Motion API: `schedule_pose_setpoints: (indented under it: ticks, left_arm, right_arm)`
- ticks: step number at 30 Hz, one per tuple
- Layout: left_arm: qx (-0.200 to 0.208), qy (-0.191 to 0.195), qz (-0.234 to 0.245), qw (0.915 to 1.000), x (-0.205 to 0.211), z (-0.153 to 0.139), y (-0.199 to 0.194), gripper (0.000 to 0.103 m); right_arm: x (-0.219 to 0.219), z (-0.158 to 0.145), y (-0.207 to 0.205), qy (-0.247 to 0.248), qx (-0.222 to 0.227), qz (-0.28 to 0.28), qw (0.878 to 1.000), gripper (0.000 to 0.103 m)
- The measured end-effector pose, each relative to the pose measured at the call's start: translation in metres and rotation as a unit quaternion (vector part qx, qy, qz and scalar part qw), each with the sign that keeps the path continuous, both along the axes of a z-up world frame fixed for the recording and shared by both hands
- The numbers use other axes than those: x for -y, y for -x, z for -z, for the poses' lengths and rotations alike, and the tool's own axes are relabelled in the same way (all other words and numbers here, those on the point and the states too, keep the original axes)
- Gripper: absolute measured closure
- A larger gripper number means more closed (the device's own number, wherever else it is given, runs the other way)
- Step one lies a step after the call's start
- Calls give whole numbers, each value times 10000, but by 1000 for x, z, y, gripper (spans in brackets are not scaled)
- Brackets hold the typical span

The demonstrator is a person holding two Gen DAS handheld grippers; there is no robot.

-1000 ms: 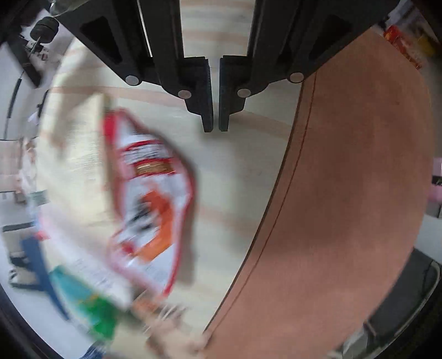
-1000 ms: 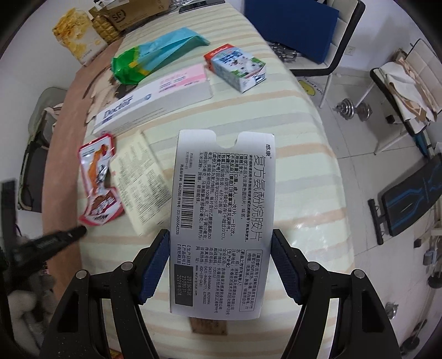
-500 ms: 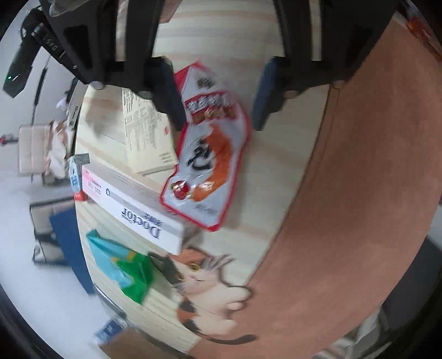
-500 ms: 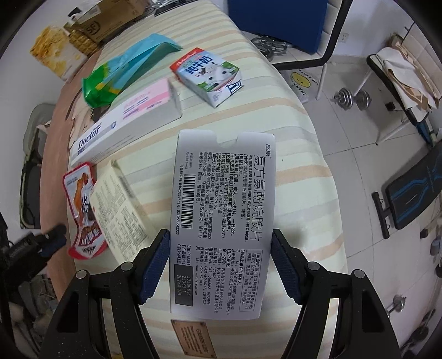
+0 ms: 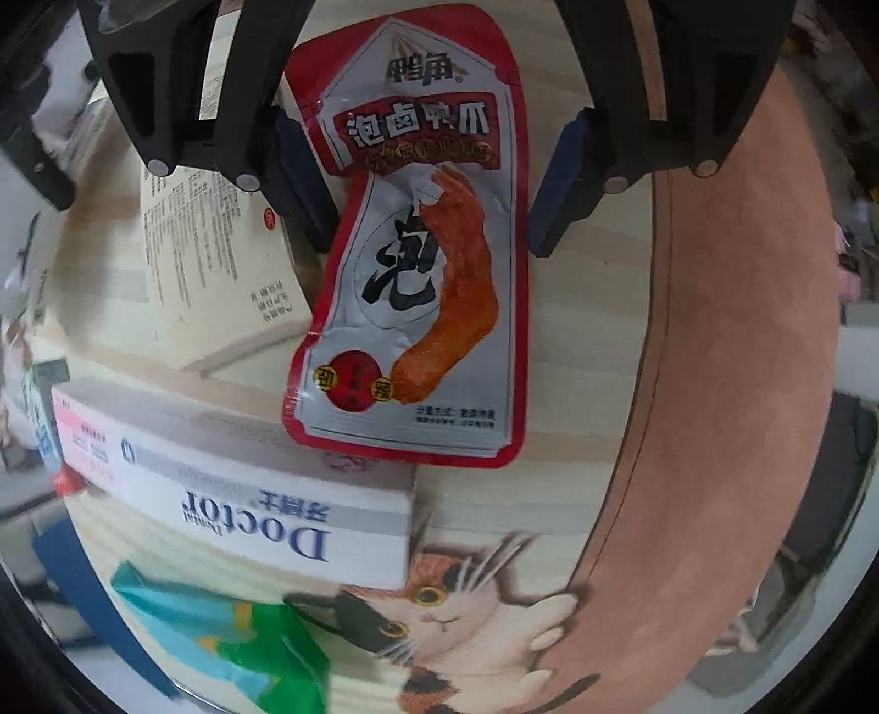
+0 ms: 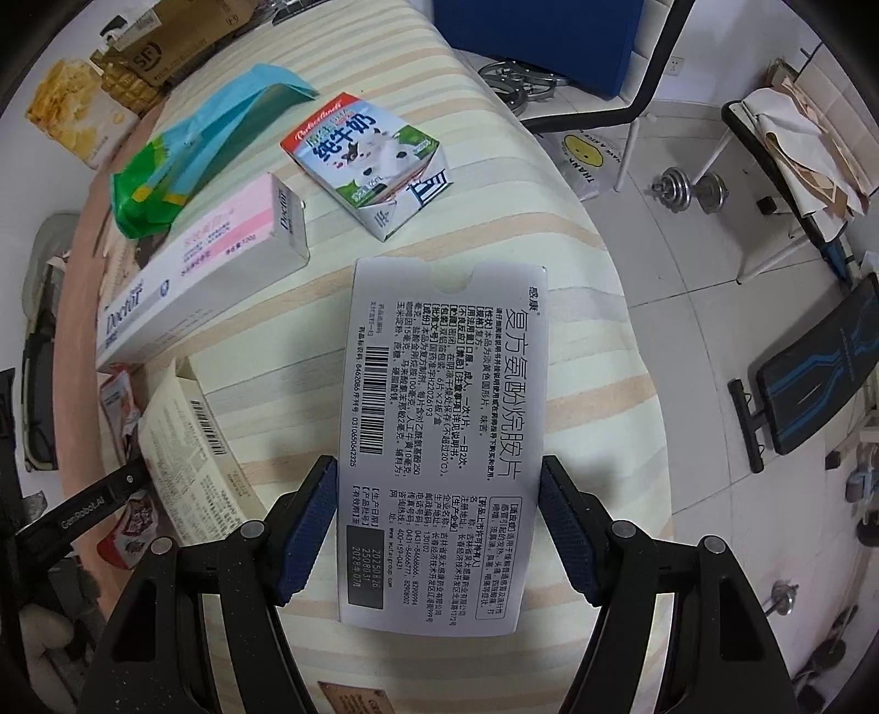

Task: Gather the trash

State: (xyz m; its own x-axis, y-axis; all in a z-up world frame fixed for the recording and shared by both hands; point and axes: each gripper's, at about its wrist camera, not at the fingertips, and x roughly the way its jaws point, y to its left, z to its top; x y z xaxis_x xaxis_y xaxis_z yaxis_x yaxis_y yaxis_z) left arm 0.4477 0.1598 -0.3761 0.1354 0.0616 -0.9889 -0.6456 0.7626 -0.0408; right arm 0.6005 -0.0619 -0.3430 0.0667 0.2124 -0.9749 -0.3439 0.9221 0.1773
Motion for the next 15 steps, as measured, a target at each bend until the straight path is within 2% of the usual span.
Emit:
schedule_pose_setpoints:
  ticks: [1,3,7,9,11,14,15]
  left_arm:
    - [11,-11,7,10000,0,0,1,39]
    - [73,-45,33,10000,-2,1,5,48]
    - [317,97,-19,9994,-6,-4,19,59]
    - [430,129,2,9990,-6,-12,23,78]
    - [458,75,79,9989,-4,-16,24,82]
    - [606,302,-66,9977,-11,-17,29,82]
    - [670,354,-145,9970,-15,-18,34,86]
  right_arm:
    - [-2,2,-1,30,6,-15,10000,29]
    - [-2,3,-1,42,1,-38,10000,29]
    - [-5,7,2,23,-16,-89,10000,29]
    - [-3,7,5,-13,-31,-94,10000,29]
    - [-4,6,8,-56,-43,-110,9999,29]
    - [-6,3,11,-130,-48,-148,9998,29]
    - [-6,2,12,-153,-44,-153,9998,29]
